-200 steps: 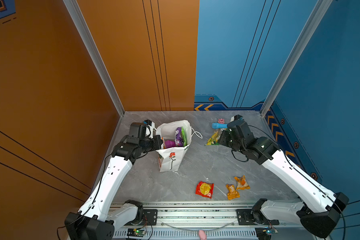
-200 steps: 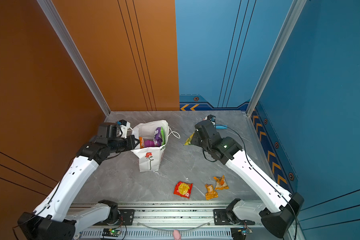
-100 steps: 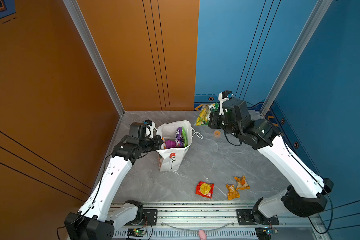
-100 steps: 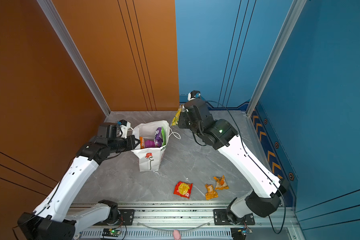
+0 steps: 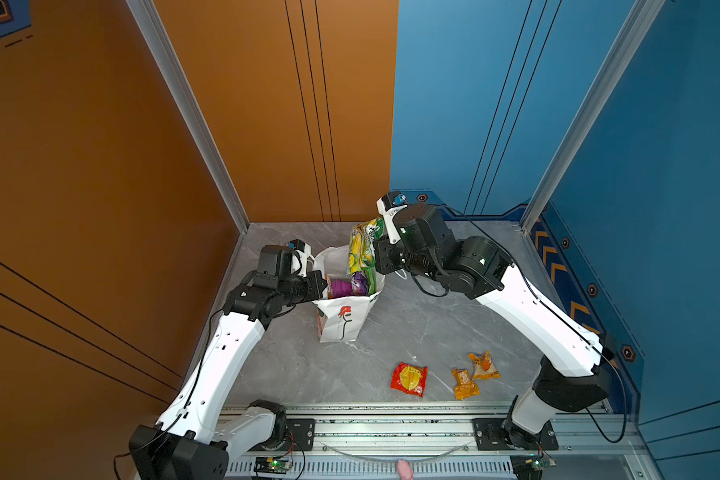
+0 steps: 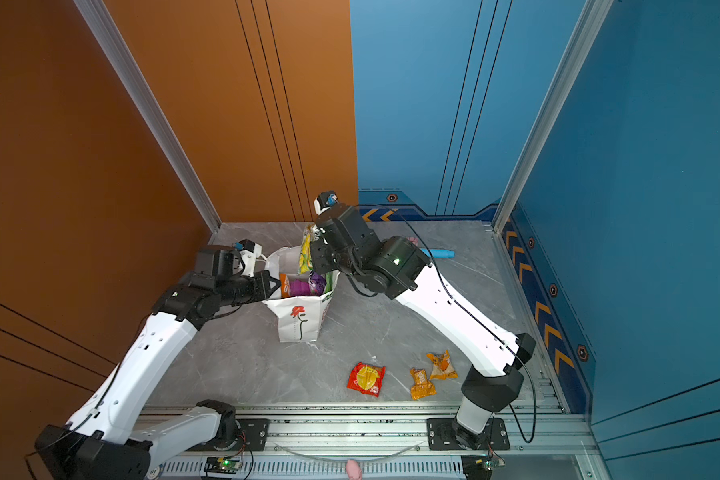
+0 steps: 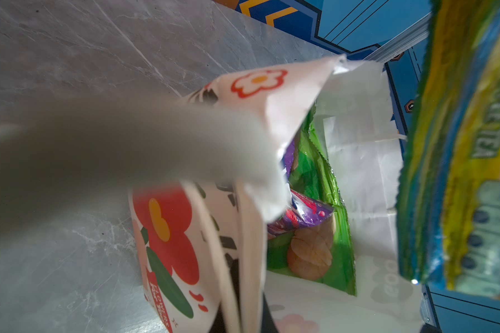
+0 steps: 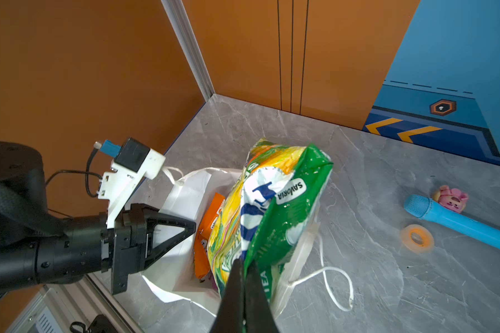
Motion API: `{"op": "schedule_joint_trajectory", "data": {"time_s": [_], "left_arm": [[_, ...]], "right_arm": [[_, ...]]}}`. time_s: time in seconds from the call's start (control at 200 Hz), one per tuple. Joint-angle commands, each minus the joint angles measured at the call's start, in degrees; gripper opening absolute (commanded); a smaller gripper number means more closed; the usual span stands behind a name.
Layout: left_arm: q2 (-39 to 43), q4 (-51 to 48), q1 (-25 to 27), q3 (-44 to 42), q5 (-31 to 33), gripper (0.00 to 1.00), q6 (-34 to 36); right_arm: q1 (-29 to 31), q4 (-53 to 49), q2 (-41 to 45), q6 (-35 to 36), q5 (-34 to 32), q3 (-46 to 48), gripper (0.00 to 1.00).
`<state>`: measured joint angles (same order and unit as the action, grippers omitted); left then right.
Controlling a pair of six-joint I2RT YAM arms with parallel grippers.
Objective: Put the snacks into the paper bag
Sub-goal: 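Carry the green Fox's bag over the paper bag with the right gripper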
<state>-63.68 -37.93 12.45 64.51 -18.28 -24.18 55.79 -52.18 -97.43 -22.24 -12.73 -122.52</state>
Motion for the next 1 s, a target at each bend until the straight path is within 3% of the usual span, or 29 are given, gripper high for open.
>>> {"op": "schedule_joint_trajectory", "data": {"time_s": [0.0,0.44,0.996], "left_arm": [[2.6,6.7,0.4,0.5,-2.8,0.00,1.6],[3.2,7.4,0.6,0.2,-3.9,0.00,1.7],[2.8,7.4,0.5,0.2,-3.2,0.00,1.8]], "right_arm": [[1.3,-0.6,-0.8,2.1,0.9,-1.3,0.00],[3.6,-4.6,-4.5,3.9,3.3,-1.3,0.00],[5.9,-6.0,-0.3,4.5,1.7,2.0,0.00]]}}
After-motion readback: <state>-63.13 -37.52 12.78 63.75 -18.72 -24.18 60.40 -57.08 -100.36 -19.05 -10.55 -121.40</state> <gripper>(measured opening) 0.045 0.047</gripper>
